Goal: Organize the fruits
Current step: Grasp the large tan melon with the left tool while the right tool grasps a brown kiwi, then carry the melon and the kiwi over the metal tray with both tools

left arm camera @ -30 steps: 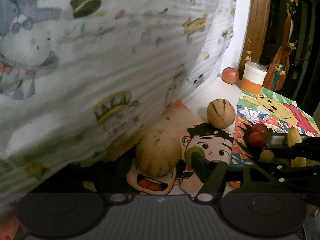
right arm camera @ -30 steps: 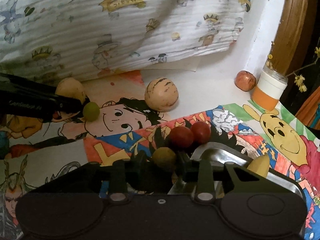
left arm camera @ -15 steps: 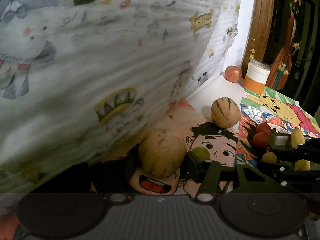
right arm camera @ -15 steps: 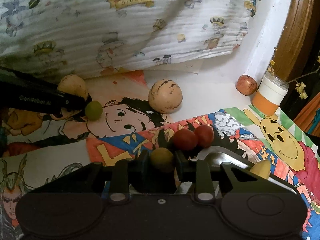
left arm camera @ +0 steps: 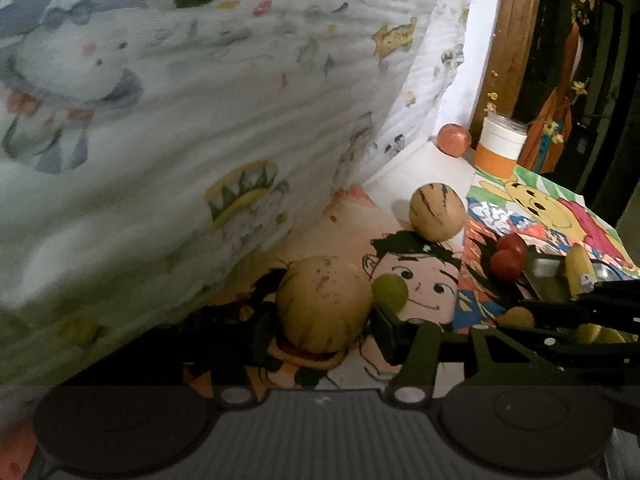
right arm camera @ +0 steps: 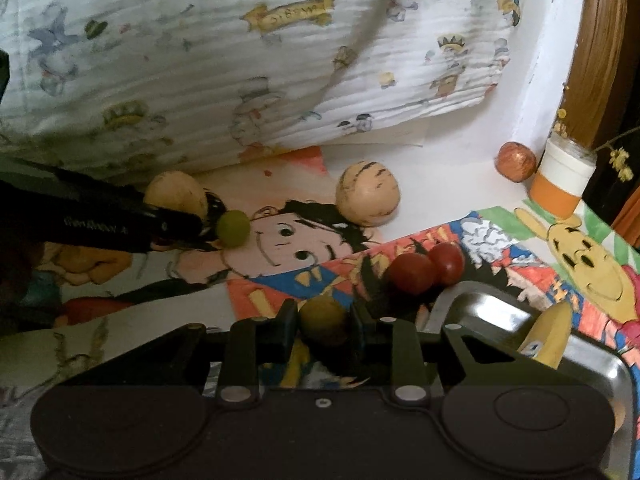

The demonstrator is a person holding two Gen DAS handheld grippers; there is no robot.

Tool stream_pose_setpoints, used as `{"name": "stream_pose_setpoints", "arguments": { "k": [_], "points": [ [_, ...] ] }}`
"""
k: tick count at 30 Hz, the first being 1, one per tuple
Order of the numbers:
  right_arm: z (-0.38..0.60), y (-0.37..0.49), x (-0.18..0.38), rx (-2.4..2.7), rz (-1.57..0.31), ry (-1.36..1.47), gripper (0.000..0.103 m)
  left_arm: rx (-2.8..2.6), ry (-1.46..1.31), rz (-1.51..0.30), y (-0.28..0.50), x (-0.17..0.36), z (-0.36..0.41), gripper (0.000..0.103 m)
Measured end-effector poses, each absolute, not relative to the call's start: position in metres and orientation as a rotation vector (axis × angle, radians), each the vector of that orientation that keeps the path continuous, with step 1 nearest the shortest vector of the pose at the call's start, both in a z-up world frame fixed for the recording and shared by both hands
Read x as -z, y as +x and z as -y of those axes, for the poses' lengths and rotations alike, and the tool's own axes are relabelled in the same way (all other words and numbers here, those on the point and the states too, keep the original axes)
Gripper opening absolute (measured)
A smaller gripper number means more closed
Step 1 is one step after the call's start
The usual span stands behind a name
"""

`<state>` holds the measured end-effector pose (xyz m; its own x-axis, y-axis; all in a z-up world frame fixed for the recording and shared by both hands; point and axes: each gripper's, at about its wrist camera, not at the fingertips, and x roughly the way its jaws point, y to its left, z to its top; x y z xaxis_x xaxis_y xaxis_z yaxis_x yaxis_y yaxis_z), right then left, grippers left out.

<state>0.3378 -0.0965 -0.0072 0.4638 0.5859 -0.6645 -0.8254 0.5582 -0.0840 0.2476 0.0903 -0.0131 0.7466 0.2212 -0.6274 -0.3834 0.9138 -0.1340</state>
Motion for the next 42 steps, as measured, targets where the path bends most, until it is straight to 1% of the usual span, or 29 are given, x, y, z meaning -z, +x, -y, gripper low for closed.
{"name": "stream_pose_setpoints", "arguments": {
  "k": [12,22,25,29,33,37,40,42],
  "points": [
    [0.104,0.305,-0.001,-0.941,-0.673,-0.368,0.030,-0.224,-0.253,-0.686,0.220,0.009,-0.085,0.056],
    [0.100,0.297,0.004,-0.921,-0.685,-0.391,0.030,-0.215,-0.241,-0.690,0.224,0.009,-0.086,0.058],
    [0.100,0.296,0.005,-0.918,-0.680,-0.395,0.030,-0.220,-0.237,-0.687,0.228,0.011,-0.086,0.059],
    [0.100,0.296,0.005,-0.917,-0.680,-0.388,0.031,-0.221,-0.245,-0.682,0.230,0.012,-0.087,0.063],
    [0.102,0.296,0.006,-0.911,-0.677,-0.369,0.031,-0.227,-0.244,-0.676,0.231,0.012,-0.088,0.063],
    [0.103,0.296,0.009,-0.914,-0.680,-0.359,0.031,-0.233,-0.246,-0.669,0.230,0.013,-0.088,0.063],
    [0.103,0.297,0.010,-0.913,-0.680,-0.347,0.031,-0.235,-0.261,-0.662,0.229,0.013,-0.087,0.058],
    [0.104,0.296,0.010,-0.910,-0.678,-0.338,0.030,-0.241,-0.249,-0.662,0.228,0.012,-0.085,0.058]
  ]
}}
